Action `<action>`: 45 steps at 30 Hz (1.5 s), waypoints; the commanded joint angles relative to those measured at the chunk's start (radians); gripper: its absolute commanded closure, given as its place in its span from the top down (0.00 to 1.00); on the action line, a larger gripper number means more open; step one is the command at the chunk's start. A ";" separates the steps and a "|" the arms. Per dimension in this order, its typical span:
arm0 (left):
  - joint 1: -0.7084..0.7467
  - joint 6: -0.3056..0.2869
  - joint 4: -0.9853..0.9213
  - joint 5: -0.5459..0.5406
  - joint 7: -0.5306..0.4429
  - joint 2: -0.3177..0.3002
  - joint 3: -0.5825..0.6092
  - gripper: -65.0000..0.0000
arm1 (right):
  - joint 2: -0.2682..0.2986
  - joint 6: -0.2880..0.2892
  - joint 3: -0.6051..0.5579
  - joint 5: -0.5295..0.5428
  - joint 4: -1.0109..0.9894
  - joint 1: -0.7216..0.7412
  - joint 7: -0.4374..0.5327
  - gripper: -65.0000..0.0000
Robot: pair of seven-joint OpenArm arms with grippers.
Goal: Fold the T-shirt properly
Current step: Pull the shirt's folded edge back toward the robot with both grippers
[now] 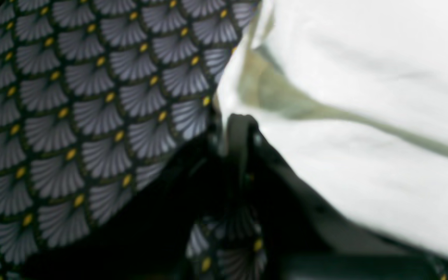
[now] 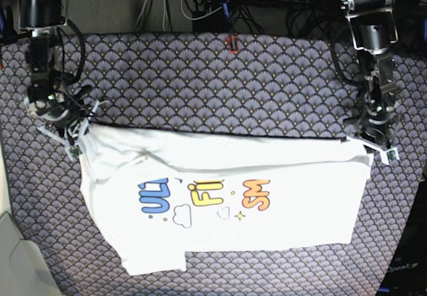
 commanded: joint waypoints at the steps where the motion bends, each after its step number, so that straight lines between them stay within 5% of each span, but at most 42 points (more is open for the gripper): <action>1: 0.016 0.012 0.036 0.008 0.042 -0.015 -0.005 0.01 | 0.018 0.005 0.024 -0.003 0.041 -0.006 0.004 0.00; 20: 0.352 0.012 0.422 0.008 0.156 -0.016 -0.016 0.01 | 0.018 0.008 0.103 -0.001 0.379 -0.383 0.034 0.00; 30: 0.467 0.012 0.521 0.008 0.157 -0.012 -0.077 0.01 | -0.011 0.257 0.309 -0.004 0.379 -0.463 0.075 0.00; 45: 0.591 0.012 0.536 0.000 0.156 -0.007 -0.078 0.01 | -0.040 0.263 0.383 -0.003 0.400 -0.555 0.123 0.00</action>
